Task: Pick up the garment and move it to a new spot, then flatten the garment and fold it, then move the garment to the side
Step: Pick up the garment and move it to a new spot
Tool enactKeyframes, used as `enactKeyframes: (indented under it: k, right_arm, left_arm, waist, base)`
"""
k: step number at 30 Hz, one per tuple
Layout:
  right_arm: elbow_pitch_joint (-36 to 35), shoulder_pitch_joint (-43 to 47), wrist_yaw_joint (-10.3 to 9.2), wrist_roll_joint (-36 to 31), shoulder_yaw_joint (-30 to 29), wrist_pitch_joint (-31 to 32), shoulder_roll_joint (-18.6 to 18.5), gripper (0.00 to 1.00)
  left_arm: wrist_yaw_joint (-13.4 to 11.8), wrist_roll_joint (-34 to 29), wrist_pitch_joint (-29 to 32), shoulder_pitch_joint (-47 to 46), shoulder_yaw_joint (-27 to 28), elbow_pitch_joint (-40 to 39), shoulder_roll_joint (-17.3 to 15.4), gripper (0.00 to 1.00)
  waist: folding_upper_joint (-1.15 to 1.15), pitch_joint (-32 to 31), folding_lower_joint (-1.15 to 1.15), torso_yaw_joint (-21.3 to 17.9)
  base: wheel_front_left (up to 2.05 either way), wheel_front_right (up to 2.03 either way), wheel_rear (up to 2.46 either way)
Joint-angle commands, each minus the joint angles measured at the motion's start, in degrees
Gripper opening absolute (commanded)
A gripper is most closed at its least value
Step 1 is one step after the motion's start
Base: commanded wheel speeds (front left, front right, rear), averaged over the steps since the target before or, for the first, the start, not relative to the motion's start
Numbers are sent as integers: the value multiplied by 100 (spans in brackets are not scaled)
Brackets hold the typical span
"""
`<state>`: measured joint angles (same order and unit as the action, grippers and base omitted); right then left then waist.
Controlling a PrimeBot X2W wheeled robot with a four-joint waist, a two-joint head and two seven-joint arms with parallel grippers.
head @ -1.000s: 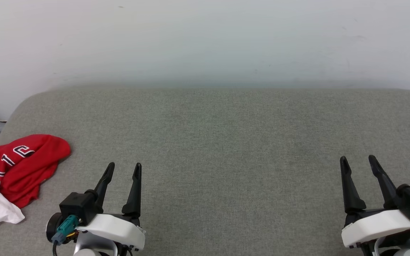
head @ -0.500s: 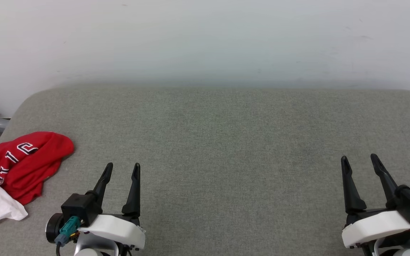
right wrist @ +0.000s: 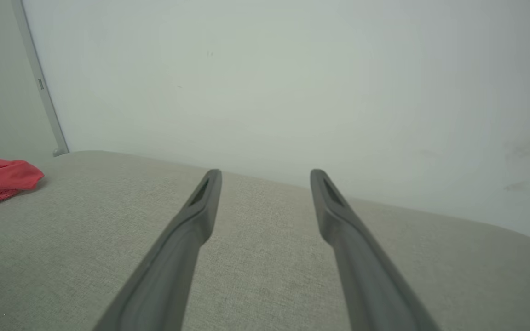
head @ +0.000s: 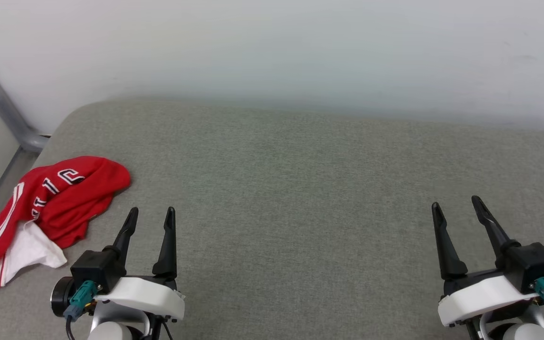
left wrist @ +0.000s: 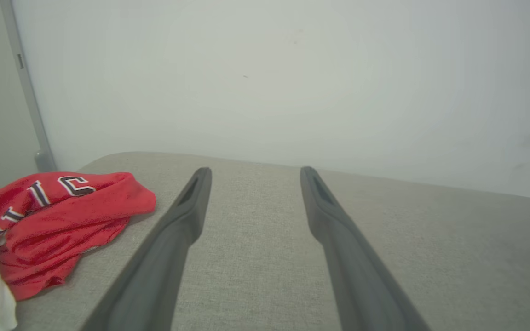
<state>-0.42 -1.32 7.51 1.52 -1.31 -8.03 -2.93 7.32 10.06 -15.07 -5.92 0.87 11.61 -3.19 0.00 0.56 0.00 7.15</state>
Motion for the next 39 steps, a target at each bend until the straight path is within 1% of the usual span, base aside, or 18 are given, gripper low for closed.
enactKeyframes:
  k: [1,2,10,15,21,26,32,39]
  right_arm:
    - [-11,-90,-4,27,29,-15,9,100]
    - [-26,-102,-4,22,124,-24,8,100]
    - [-87,-69,-4,75,263,-5,9,100]
    - [-75,-52,-4,144,343,16,9,100]
    - [-32,-40,-4,233,433,-1,9,100]
    - [0,-36,-4,268,492,-2,9,100]
    - [83,-192,-4,262,620,0,8,100]
    - [164,-250,-4,258,634,-29,8,100]
  left_arm:
    - [-29,13,-15,-35,44,34,4,100]
    - [-52,3,-15,-66,107,59,10,100]
    - [-108,-19,-15,-56,225,128,22,100]
    - [-110,-3,-15,-39,284,134,25,100]
    - [-93,8,-15,1,364,143,30,100]
    - [-86,19,-15,38,409,113,31,100]
    - [-92,44,-15,89,510,21,31,100]
    - [-111,74,-15,61,537,1,34,100]
  waist:
    - [0,22,0,159]
    - [0,30,0,408]
    - [0,27,0,1172]
    - [0,14,0,1618]
    - [0,-5,0,2049]
    - [0,-1,0,2276]
    - [0,54,0,2308]
    - [0,75,0,2319]
  base:
    - [0,0,0]
    - [0,0,0]
    - [0,0,0]
    - [0,0,0]
    - [0,0,0]
    - [0,0,0]
    - [0,0,0]
    - [0,0,0]
